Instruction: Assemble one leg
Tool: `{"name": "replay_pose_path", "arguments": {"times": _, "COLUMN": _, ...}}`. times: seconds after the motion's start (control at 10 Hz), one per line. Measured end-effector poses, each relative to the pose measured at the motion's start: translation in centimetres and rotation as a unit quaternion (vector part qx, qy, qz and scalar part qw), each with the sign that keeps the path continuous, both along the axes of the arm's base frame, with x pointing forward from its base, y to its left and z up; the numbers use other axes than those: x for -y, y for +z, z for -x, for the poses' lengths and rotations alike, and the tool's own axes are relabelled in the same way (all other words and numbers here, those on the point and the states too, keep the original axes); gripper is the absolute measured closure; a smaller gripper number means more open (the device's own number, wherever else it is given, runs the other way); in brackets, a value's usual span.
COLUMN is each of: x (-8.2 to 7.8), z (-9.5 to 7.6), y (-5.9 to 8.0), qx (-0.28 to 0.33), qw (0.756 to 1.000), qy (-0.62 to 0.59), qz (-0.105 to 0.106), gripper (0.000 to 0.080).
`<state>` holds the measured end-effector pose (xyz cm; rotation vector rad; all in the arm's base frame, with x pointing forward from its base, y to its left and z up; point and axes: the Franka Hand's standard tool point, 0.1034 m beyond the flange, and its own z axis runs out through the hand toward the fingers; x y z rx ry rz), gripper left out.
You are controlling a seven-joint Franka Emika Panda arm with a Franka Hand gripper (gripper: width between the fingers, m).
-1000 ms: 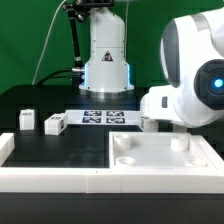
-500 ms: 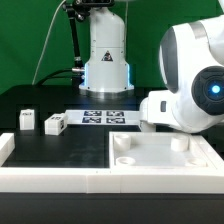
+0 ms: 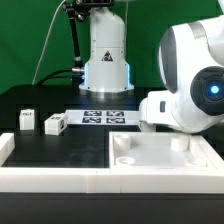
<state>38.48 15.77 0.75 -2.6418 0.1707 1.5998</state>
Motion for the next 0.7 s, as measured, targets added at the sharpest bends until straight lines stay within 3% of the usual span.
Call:
{"name": "replay_pose_path", "arguments": {"times": 0.5, "x": 0.1, "z": -0.1, "y": 0.2, "qx": -0.001, "qw": 1.0, "qy": 0.0, "qz": -0.001, "gripper": 0.051}}
{"name": "replay_pose_path", "arguments": {"times": 0.7, "x": 0.4, "z": -0.9, "y": 3.4, "qx": 0.009, "qw": 1.0, "qy": 0.002, "qz": -0.005, "gripper": 0.0509}}
